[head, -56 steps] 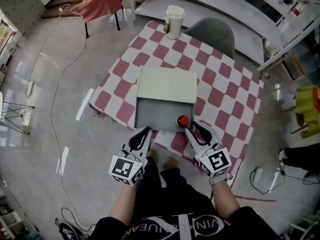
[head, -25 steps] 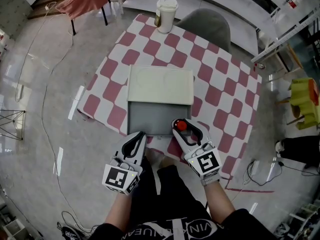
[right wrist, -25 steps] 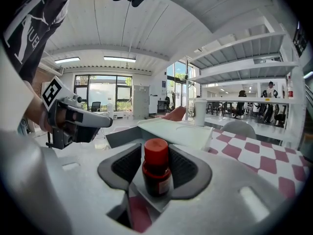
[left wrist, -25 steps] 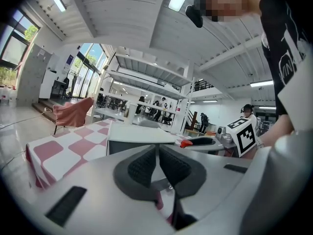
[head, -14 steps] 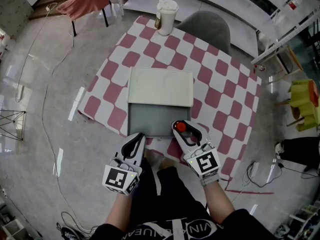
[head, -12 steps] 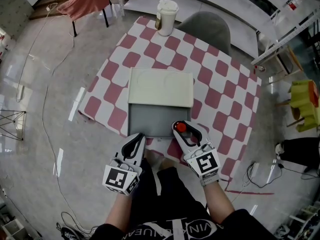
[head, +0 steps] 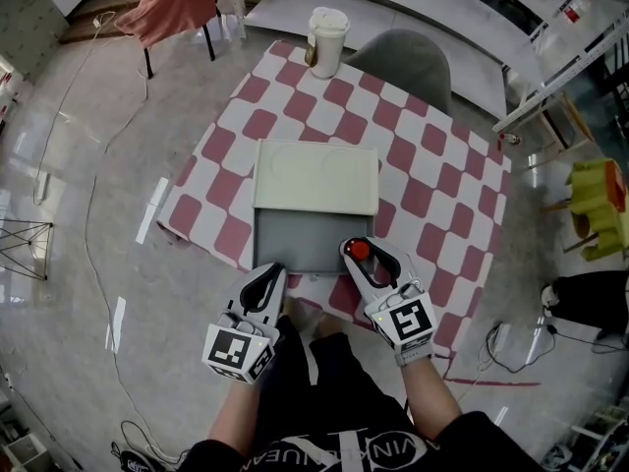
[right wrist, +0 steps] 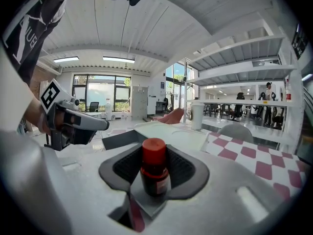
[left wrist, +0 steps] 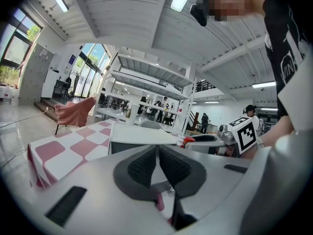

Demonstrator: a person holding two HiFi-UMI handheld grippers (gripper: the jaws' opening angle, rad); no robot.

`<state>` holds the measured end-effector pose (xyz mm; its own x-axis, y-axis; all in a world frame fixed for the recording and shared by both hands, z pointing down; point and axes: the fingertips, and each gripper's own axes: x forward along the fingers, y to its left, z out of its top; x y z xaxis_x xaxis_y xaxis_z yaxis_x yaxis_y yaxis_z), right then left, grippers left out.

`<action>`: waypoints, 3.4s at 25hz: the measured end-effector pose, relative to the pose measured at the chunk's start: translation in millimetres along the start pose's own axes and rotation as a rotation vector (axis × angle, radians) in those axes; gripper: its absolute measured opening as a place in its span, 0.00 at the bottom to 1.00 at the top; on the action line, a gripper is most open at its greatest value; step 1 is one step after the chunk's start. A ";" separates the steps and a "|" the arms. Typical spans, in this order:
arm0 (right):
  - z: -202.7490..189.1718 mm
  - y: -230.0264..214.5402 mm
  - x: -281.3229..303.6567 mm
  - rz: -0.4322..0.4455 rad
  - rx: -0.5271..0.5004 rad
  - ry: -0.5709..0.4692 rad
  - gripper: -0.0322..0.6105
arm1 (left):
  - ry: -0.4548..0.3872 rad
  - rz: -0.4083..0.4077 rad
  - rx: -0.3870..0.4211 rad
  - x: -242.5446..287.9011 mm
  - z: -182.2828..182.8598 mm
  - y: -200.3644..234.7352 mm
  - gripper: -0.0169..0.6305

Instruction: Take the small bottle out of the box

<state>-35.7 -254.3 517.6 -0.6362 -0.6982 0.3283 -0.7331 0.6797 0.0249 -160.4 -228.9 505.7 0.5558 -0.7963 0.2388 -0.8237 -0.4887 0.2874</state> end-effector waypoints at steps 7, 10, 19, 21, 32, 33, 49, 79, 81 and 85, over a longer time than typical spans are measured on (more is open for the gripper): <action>11.3 -2.2 -4.1 0.004 0.013 -0.023 0.28 | -0.013 -0.002 -0.001 1.1 3.8 0.8 0.07; 15.4 -3.5 -6.2 -0.002 0.017 -0.027 0.28 | -0.014 -0.001 0.003 1.0 8.0 0.5 0.07; 34.1 -1.8 -10.5 0.023 0.026 -0.048 0.28 | -0.032 0.006 0.012 -0.8 19.2 4.5 0.07; 37.5 -2.2 -10.8 0.023 0.027 -0.050 0.28 | -0.036 0.010 0.012 -1.2 21.9 6.0 0.07; 57.8 -4.2 -15.1 0.026 0.029 -0.081 0.28 | -0.067 0.024 0.009 -5.8 37.4 9.7 0.07; 59.5 -4.4 -15.8 0.026 0.029 -0.083 0.28 | -0.069 0.024 0.011 -6.0 39.4 9.5 0.07; 83.5 -5.0 -22.6 0.048 0.044 -0.124 0.28 | -0.110 0.057 0.017 -9.7 64.2 12.6 0.07; 117.1 -7.9 -31.1 0.034 0.022 -0.158 0.28 | -0.170 0.044 0.054 -15.3 99.8 12.0 0.07; 119.3 -7.7 -32.1 0.031 0.021 -0.159 0.28 | -0.173 0.044 0.055 -16.0 101.9 12.2 0.07; 123.6 -7.1 -35.5 0.033 0.018 -0.170 0.28 | -0.177 0.040 0.058 -17.0 103.9 10.4 0.07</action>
<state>-37.7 -262.1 389.1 -0.6904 -0.7045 0.1644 -0.7143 0.6999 -0.0007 -190.1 -257.5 408.2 0.4986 -0.8631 0.0802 -0.8525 -0.4715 0.2257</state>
